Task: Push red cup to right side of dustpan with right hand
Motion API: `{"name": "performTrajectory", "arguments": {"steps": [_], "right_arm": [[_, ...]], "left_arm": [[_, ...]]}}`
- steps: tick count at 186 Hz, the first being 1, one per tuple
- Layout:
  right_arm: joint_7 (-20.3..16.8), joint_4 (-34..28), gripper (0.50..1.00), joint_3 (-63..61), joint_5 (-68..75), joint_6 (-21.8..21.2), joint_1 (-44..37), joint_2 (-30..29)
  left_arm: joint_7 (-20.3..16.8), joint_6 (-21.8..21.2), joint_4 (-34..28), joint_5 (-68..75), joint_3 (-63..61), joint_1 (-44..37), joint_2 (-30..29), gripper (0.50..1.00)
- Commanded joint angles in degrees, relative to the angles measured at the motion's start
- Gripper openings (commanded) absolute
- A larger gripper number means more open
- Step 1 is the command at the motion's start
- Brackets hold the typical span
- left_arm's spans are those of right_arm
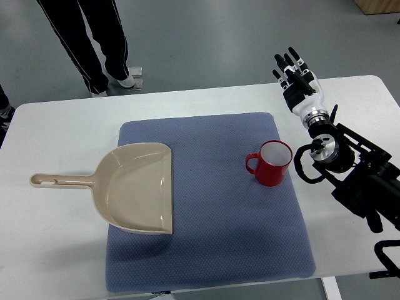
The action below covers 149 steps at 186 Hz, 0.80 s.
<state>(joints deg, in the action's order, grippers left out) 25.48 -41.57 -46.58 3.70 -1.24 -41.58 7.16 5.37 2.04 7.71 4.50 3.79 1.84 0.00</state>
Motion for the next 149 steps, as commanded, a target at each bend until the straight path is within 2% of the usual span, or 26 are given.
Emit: {"name": "performTrajectory", "arguments": {"steps": [1, 149], "right_arm": [[0.0, 0.0, 0.928, 0.0, 0.1, 0.0, -0.1, 0.0], [0.0, 0.0, 0.928, 0.1, -0.4, 0.1, -0.1, 0.4]], "left_arm": [[0.0, 0.0, 0.1, 0.0, 0.2, 0.0, 0.0, 1.0], [0.0, -0.1, -0.5, 0.0, -0.3, 0.0, 0.0, 1.0]]}}
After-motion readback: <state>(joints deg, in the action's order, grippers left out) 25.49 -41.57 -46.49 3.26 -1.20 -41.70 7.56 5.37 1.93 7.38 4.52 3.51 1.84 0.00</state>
